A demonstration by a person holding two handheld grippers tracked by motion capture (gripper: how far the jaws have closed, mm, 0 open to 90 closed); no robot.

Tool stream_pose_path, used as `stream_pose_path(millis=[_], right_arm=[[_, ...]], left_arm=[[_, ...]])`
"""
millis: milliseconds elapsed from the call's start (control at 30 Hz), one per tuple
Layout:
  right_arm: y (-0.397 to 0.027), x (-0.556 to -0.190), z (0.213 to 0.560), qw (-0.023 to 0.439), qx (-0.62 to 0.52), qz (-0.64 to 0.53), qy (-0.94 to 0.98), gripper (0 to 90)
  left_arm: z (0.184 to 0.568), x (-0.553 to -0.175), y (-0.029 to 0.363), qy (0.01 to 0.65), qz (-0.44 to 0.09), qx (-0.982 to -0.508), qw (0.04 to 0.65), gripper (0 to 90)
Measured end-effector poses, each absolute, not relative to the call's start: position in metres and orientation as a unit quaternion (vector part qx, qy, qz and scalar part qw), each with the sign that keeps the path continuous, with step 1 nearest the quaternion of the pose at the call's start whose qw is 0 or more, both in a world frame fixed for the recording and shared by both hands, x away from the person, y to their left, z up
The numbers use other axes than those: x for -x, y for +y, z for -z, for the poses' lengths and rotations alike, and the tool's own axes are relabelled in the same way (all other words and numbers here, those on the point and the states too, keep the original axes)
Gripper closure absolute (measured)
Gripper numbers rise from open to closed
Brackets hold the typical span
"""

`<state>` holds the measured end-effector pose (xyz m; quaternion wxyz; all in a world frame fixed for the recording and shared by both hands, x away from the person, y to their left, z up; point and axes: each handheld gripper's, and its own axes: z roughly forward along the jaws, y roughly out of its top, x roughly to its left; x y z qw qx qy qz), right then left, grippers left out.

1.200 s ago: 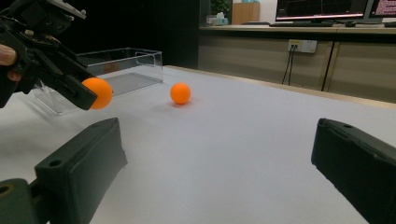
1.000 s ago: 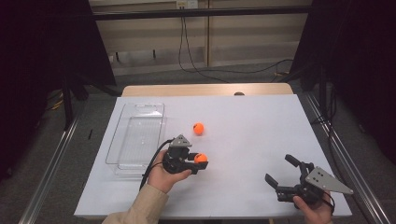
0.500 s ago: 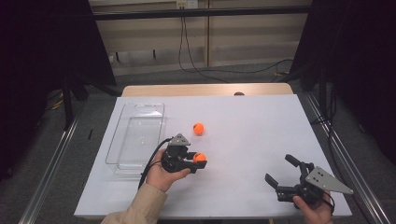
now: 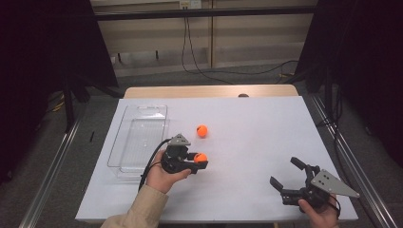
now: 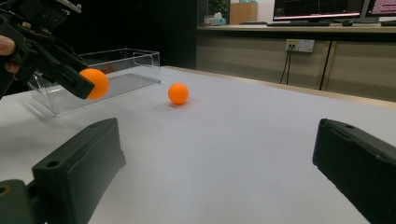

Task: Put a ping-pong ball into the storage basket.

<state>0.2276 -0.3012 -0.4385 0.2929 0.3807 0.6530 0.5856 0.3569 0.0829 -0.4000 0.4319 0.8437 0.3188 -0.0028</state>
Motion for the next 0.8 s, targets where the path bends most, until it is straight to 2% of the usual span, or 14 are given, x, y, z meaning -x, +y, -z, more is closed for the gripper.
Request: stream_pose_path(millis=[800], right_arm=[[-0.302, -0.228, 0.439, 0.292, -0.385, -0.584, 0.652, 0.8]], left_arm=[[0.392, -0.363, 0.096, 0.334, -0.003, -0.834, 0.439, 50.9]])
